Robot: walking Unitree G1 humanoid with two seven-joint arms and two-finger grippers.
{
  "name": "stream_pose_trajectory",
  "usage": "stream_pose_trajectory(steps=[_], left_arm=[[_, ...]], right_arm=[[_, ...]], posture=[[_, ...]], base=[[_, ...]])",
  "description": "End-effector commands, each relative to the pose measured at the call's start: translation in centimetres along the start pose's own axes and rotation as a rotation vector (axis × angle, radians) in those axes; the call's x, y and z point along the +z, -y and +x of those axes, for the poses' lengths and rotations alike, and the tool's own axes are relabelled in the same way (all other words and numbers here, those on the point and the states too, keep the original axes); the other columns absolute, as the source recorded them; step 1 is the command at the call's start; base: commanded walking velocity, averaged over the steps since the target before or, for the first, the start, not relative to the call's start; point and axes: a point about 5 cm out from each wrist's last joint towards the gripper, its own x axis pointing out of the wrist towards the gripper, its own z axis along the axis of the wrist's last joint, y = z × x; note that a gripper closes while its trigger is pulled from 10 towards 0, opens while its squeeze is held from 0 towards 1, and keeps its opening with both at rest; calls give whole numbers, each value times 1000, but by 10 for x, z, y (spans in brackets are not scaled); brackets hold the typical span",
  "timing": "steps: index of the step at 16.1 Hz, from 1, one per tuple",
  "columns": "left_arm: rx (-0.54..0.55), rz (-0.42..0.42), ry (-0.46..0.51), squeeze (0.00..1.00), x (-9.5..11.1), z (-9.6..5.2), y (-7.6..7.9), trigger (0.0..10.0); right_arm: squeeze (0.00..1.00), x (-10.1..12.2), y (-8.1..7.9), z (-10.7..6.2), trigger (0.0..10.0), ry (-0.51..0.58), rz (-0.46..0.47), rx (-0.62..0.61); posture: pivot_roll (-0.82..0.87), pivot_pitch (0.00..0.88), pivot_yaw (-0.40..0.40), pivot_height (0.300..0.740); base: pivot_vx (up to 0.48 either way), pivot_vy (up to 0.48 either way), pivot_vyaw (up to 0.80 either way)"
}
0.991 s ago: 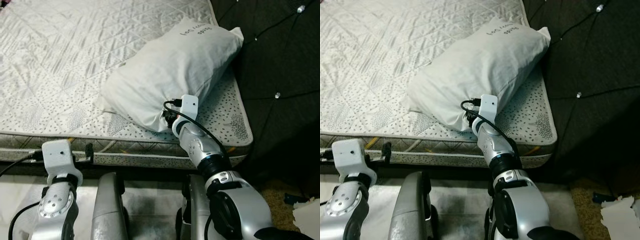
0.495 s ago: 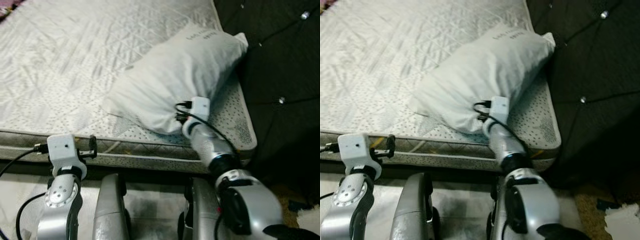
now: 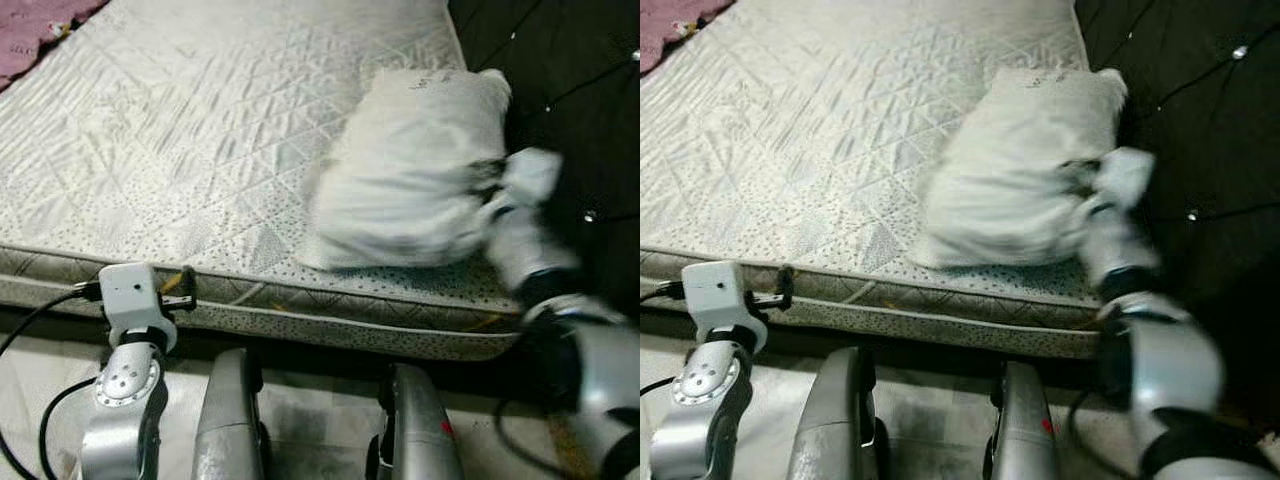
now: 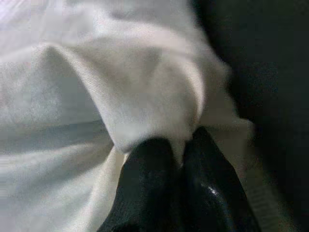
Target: Clean up the room
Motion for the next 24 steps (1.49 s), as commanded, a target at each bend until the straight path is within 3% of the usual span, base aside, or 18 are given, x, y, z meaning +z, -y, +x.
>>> stream_pose_trajectory(steps=[1,4,6,8,11,14,17,19,20,22,24], left_arm=[[-17,4,7,0,1,2,3,10000],[-15,5,13,0,2,5,1,10000],[-20,5,10,0,1,5,2,10000],[-28,-32,25,0,12,7,6,10000],[-17,-32,46,0,17,6,4,10000],[-64,-17,11,0,9,7,10,10000],[-66,-12,13,0,11,9,9,10000],[-40,-17,15,0,10,10,4,10000],[-34,-20,15,0,10,9,4,10000],[-30,-24,1,0,3,3,5,10000],[-12,-52,-25,0,-6,8,11,10000]], right_arm=[[0,39,2,0,0,149,20,-18],[0,70,37,-3,0,261,-10,-125],[0,66,53,-5,0,269,-40,-162],[0,31,71,-9,0,216,-74,-188],[0,-12,77,-19,0,174,-83,-193],[0,-34,69,-42,0,241,-129,-166],[0,-51,46,-70,0,247,-130,-78],[0,-64,15,-92,0,244,-162,59],[0,-69,4,-97,0,232,-169,105],[0,-75,-2,-97,0,191,-161,121],[0,-71,-1,-81,0,160,-187,113]], posture=[[-21,12,13,577],[-33,13,20,577],[-40,14,22,577],[-44,23,20,577],[-67,26,29,577],[-91,49,59,577],[-101,56,48,577],[-101,68,30,577],[-98,71,26,577],[-99,64,13,577],[-128,45,-13,577]], base=[[0,0,0],[0,0,0],[0,0,0],[0,0,0],[0,0,0],[0,0,0],[0,0,0],[0,0,0],[0,0,0],[0,0,0],[0,0,0]])
